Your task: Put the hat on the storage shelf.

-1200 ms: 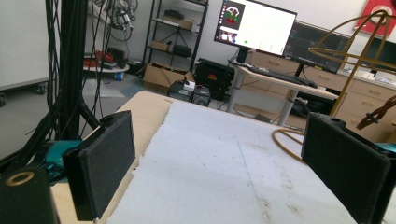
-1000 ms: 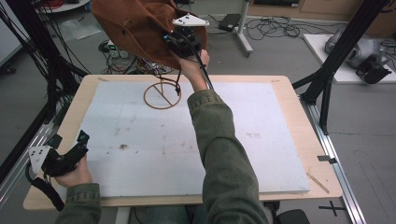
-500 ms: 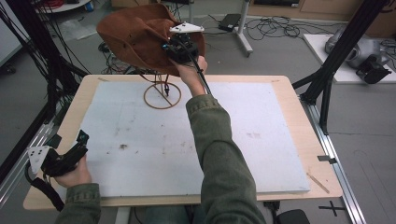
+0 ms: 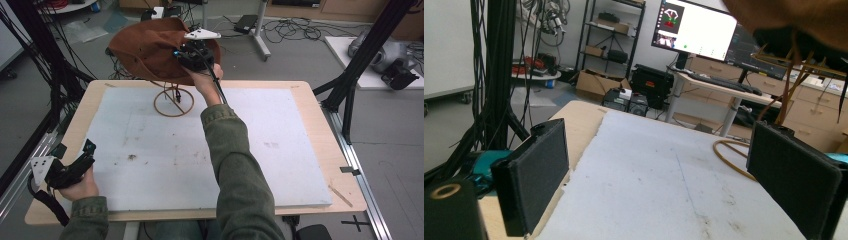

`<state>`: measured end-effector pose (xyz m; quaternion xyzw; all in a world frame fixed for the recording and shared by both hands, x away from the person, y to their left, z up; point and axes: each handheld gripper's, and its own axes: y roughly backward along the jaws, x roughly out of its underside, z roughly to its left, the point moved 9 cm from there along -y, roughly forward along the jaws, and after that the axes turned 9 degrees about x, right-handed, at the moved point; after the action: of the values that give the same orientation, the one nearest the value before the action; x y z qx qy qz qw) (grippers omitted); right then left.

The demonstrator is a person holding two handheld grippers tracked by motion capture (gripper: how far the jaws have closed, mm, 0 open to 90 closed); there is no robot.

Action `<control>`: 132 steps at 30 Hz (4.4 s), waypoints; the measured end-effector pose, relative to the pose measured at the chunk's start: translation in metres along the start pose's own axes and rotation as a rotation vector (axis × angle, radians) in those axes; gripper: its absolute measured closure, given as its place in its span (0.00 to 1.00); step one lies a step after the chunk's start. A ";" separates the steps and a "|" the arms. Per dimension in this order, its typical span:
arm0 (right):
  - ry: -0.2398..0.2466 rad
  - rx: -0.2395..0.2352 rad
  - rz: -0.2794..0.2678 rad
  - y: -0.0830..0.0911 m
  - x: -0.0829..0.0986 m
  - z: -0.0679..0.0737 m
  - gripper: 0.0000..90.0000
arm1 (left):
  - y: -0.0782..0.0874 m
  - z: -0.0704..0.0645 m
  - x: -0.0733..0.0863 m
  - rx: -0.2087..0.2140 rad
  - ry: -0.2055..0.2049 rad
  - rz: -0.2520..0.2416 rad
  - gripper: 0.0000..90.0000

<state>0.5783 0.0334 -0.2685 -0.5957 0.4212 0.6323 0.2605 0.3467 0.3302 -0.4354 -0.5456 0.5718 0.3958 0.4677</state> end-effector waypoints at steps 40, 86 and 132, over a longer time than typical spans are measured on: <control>-0.130 0.243 -0.244 0.074 -0.015 -0.064 0.01 | -0.001 -0.005 -0.001 0.004 -0.020 -0.007 0.11; -0.095 0.437 -0.380 0.294 0.090 -0.145 0.01 | -0.001 -0.012 -0.003 0.006 -0.071 0.021 0.11; -0.154 0.592 -0.137 0.289 0.239 -0.159 0.01 | -0.001 -0.018 0.003 -0.005 -0.124 0.036 0.11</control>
<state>0.3861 -0.2895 -0.4260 -0.4711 0.5249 0.5066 0.4958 0.3464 0.3119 -0.4334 -0.5110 0.5505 0.4383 0.4937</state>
